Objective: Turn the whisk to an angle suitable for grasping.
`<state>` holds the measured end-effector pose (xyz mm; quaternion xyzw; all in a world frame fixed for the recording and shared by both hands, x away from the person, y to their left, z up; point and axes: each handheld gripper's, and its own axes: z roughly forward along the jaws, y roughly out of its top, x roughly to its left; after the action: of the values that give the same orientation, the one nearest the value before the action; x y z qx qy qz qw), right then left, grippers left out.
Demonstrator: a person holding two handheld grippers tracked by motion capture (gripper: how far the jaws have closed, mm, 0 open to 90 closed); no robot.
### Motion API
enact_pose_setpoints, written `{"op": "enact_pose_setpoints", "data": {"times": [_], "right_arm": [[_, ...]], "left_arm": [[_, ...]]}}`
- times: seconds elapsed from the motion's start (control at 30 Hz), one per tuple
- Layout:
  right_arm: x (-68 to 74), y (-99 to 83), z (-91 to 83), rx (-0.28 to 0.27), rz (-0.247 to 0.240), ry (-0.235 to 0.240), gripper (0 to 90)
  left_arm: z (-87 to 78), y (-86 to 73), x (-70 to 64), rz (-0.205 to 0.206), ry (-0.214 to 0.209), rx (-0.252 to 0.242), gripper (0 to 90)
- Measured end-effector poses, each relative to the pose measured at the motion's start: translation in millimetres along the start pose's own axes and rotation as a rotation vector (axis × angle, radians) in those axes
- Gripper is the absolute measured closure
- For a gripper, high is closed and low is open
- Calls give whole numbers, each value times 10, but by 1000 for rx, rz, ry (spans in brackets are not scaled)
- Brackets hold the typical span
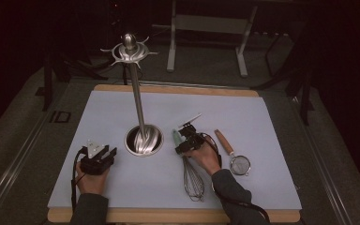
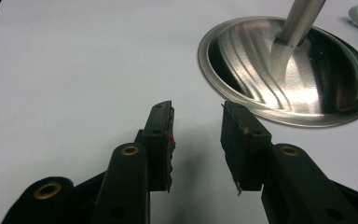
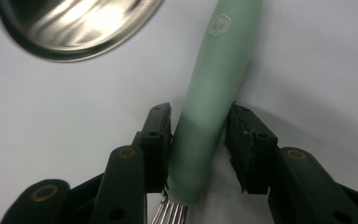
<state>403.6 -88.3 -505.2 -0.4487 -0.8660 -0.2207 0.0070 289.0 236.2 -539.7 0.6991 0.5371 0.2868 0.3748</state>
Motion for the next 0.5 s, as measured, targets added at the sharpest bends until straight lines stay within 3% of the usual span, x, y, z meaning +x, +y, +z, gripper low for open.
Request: {"op": "enact_pose_setpoints", "data": {"times": [0.13, 0.43, 0.5], "right_arm": [[-46, -28, -34, -9, 28, 82, 605], [-27, -54, -13, 68, 41, 170, 637], [8, -47, 5, 83, 33, 167, 634]], "left_arm": [[2, 1, 1, -2, 2, 2, 643], [2, 1, 0, -3, 5, 2, 637], [2, 1, 0, -3, 6, 3, 637]]}}
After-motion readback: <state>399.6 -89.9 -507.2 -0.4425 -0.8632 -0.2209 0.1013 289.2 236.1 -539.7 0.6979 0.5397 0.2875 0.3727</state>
